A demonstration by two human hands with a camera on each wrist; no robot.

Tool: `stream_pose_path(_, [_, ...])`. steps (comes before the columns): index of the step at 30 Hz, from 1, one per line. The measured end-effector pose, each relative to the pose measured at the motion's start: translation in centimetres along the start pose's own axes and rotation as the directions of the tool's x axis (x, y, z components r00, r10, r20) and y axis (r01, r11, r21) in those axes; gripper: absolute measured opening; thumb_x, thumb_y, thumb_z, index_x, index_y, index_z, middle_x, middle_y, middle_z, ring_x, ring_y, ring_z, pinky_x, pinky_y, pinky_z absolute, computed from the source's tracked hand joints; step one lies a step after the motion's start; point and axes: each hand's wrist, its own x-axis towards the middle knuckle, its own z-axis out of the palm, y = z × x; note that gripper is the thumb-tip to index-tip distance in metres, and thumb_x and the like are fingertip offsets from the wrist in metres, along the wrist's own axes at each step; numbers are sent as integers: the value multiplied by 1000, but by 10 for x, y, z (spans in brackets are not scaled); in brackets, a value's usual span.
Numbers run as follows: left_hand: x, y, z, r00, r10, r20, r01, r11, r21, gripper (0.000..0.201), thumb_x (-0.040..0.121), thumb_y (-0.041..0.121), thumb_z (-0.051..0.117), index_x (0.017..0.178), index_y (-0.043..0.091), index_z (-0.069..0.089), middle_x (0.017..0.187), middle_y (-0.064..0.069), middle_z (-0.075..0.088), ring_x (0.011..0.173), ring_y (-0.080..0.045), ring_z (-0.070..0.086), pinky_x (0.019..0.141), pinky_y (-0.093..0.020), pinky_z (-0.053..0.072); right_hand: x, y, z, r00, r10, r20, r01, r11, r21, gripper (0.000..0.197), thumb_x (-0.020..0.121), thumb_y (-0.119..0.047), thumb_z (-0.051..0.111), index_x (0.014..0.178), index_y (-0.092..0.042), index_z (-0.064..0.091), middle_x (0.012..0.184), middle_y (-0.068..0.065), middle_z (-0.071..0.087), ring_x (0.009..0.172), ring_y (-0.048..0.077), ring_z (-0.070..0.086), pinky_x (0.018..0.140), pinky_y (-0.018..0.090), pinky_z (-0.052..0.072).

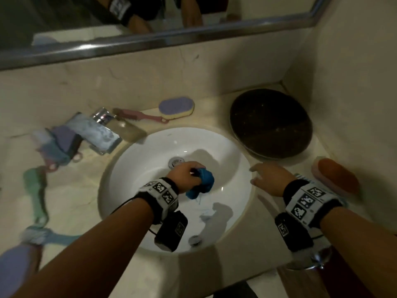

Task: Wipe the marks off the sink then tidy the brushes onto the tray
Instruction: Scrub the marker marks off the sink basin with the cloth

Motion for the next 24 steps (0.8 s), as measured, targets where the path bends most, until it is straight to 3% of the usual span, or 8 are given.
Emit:
stream_pose_path(4, [-20, 11, -9, 978, 3, -209, -28, 993, -116, 41, 75, -2, 71, 112, 13, 63, 98, -1, 59, 95, -19, 56, 95, -32, 47, -16, -49, -23, 950, -302, -76, 311, 923, 228, 39, 89, -26, 61, 127, -24, 53, 112, 1, 62, 96, 13, 59, 90, 26, 46])
stream_pose_path(7, [-36, 31, -15, 939, 1, -343, -81, 972, -218, 37, 70, 2, 77, 100, 19, 63, 90, -3, 62, 83, -18, 58, 88, -34, 50, -25, -78, -36, 899, -434, -53, 421, 826, 376, 45, 86, -30, 64, 129, -27, 49, 111, -1, 60, 103, 14, 59, 94, 26, 46])
stream_pose_path(10, [-54, 48, -18, 906, 29, -422, -159, 948, -275, 41, 68, 1, 79, 98, 20, 60, 87, 0, 60, 81, -15, 58, 80, -23, 50, -30, -92, -43, 880, -472, -51, 457, 813, 360, 45, 83, -35, 66, 126, -30, 50, 116, 0, 59, 108, 13, 56, 94, 27, 46])
stream_pose_path(12, [-67, 56, -21, 899, 49, -436, -196, 934, -300, 45, 68, -4, 78, 101, 20, 58, 90, 2, 59, 83, -14, 59, 75, -14, 51, -34, -94, -47, 872, -483, -79, 475, 798, 371, 36, 82, -33, 68, 115, -32, 54, 109, 1, 59, 99, 15, 58, 88, 27, 49])
stream_pose_path(15, [-86, 62, -25, 904, 67, -423, -230, 910, -346, 47, 70, -8, 75, 104, 18, 57, 101, -1, 59, 86, -12, 60, 73, -14, 54, -39, -96, -51, 854, -509, -108, 511, 780, 362, 19, 84, -20, 66, 94, -32, 56, 93, 0, 58, 80, 14, 58, 69, 20, 47])
stream_pose_path(18, [-101, 62, -26, 884, 13, -467, -203, 912, -358, 33, 76, -4, 72, 100, 16, 62, 92, -2, 62, 82, -17, 62, 68, -21, 57, -41, -97, -54, 858, -488, -158, 510, 777, 370, 20, 87, -12, 59, 76, -29, 58, 78, 3, 60, 71, 18, 58, 68, 27, 49])
stream_pose_path(22, [-113, 57, -31, 834, -1, -551, -147, 963, -225, 11, 82, 8, 69, 89, 16, 68, 80, 1, 65, 69, -12, 58, 57, -18, 49, -41, -98, -59, 874, -432, -223, 485, 800, 354, 13, 89, -8, 53, 84, -19, 58, 81, 3, 59, 73, 19, 57, 71, 31, 50])
stream_pose_path(24, [-118, 56, -33, 815, 12, -579, -109, 985, -133, 3, 84, 16, 67, 87, 18, 68, 75, 9, 63, 68, -7, 56, 57, -9, 42, -39, -97, -61, 877, -433, -208, 480, 812, 331, 17, 89, -5, 51, 91, -20, 57, 92, 3, 60, 80, 19, 59, 74, 30, 49])
